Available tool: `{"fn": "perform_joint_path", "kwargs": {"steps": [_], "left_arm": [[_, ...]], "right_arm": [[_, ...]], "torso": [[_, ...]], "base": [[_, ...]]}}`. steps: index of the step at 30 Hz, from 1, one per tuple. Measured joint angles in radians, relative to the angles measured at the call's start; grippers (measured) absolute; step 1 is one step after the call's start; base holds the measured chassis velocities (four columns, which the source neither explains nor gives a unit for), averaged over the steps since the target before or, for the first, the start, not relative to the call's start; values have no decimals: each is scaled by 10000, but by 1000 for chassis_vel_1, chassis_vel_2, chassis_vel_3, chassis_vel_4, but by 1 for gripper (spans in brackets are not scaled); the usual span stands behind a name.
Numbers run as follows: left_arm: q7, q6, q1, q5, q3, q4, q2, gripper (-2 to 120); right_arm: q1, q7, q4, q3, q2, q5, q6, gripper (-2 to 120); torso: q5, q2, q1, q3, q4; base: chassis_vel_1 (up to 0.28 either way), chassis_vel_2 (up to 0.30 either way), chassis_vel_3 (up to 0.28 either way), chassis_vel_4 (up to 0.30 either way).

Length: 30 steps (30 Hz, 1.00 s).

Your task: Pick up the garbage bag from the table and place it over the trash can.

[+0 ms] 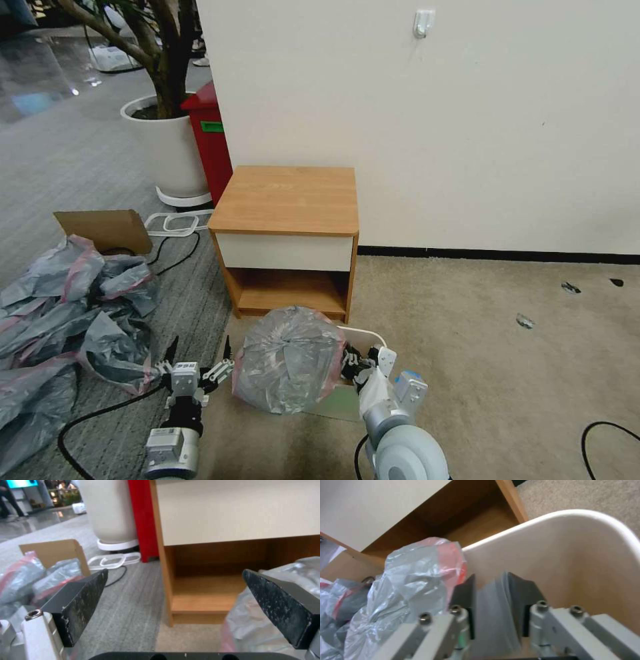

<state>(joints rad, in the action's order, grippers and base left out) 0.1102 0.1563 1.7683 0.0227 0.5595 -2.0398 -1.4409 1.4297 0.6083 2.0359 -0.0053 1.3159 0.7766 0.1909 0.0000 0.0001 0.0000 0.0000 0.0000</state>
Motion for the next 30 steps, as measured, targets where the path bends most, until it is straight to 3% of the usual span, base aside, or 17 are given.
{"fn": "perform_joint_path", "kwargs": {"steps": [8,9,10,12,13,14,17,20,22,23,24,25,27,28,29,30], "left_arm": [[-507,-461,46,339,-175,-365,286,100],[-1029,-790,130,855,-162,-608,445,100],[-1029,-790,130,855,-162,-608,445,100],[-1858,-1475,234,1984,-155,-1037,724,100],[-2555,-2038,239,2787,-117,-1292,932,100],[-2555,-2038,239,2787,-117,-1292,932,100],[-3767,-2532,35,3739,-41,-1358,1266,100],[-3972,-2242,-138,3628,-65,-1237,1372,100],[-3773,-2119,-206,3410,-95,-1236,1383,100],[-3370,-2096,-252,3151,-161,-1275,1386,100],[-2240,-2211,-382,2721,-376,-1420,1389,100],[-2240,-2211,-382,2721,-376,-1420,1389,100],[-1028,-3050,-564,2325,-572,-1629,1388,100],[-632,-4210,-707,2221,-610,-1789,1377,100],[-490,-4895,-808,2296,-638,-1882,1363,100],[-490,-4895,-808,2296,-638,-1882,1363,100]], "right_arm": [[-47,221,198,6,-61,-603,-59,56],[-26,226,214,64,-63,-1337,-233,63],[-26,226,214,64,-63,-1337,-233,63],[20,199,208,156,-67,-2537,-495,71],[72,177,207,252,-71,-3347,-617,78],[72,177,207,252,-71,-3347,-617,78],[238,122,284,432,-75,-4405,-798,92],[404,-12,372,580,-57,-4719,-989,99],[482,-42,417,632,-40,-4764,-1042,100],[538,-61,441,669,-23,-4782,-1081,100],[623,-82,467,733,1,-4810,-1143,100],[623,-82,467,733,1,-4810,-1143,100],[742,-97,504,811,53,-4849,-1242,100],[837,-106,554,853,80,-4868,-1308,100],[914,-117,617,886,98,-4897,-1359,100],[914,-117,617,886,98,-4897,-1359,100]], "torso": [[0,0,0,0,0],[0,0,0,0,0],[0,0,0,0,0],[1,0,0,0,1],[1,0,0,0,-1],[1,0,0,0,-1],[0,-1,0,0,0],[-1,0,0,0,-1],[-1,0,0,0,-1],[0,0,0,0,-1],[0,0,1,0,0],[0,0,1,0,0],[0,0,0,0,-1],[1,0,0,0,-1],[0,-1,0,0,-1],[0,-1,0,0,-1]], "base": [[0,0,0,0],[0,0,0,0],[0,0,0,0],[0,0,0,0],[0,0,0,0],[0,0,0,0],[0,0,0,0],[0,0,0,0],[0,0,0,0],[0,0,0,0],[0,0,0,0],[0,0,0,0],[0,0,0,0],[0,0,0,0],[0,0,0,0],[0,0,0,0]]}}
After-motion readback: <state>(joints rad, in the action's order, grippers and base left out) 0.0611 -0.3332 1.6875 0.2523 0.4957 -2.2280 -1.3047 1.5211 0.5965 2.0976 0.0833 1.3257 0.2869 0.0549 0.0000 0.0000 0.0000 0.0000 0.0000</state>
